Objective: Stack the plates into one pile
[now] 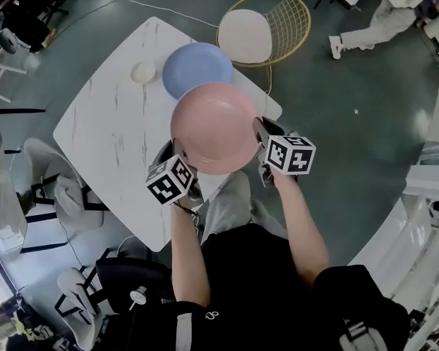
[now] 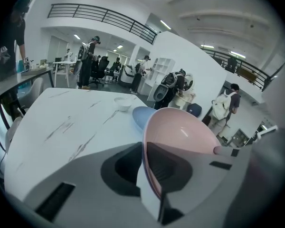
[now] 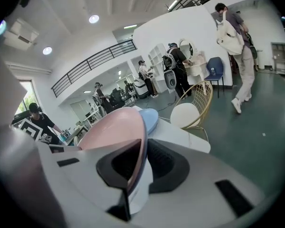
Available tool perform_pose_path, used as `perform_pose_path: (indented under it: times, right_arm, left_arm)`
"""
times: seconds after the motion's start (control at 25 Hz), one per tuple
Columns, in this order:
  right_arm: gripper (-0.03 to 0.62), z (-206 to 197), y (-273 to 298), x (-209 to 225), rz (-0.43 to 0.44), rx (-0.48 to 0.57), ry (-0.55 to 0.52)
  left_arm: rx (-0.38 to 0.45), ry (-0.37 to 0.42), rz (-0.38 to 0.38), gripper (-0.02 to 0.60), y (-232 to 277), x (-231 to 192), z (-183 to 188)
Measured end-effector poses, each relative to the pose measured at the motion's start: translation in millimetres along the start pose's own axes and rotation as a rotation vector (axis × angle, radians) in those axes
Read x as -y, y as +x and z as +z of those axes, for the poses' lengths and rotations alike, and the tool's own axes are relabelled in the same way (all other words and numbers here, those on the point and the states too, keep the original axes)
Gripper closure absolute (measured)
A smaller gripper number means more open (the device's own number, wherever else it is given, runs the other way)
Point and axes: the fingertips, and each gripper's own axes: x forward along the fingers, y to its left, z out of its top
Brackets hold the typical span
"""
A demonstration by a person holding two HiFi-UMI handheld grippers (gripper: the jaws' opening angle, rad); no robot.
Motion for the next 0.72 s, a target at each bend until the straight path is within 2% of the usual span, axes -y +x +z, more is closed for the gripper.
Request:
perform_pose_path:
  times: [0.24, 0.44, 0.72]
  right_arm:
    - [0.548, 14.2, 9.8, 3.4, 0.011, 0.013, 0.016]
    - [0.546, 31.4, 32.2, 19.1, -0.003, 0.0, 0.03]
    - [0.548, 64.0, 84.2, 32.7, 0.002, -0.044, -0.001]
  left_arm:
    - [0.024, 0.012, 0.002, 0.534, 7.8, 7.5, 20.6]
    - [0.022, 0.031, -0.006, 0.534, 37.8, 18.5, 39.1]
    - [0.022, -0.02, 0.009, 0.534, 86.1, 17.6, 59.3]
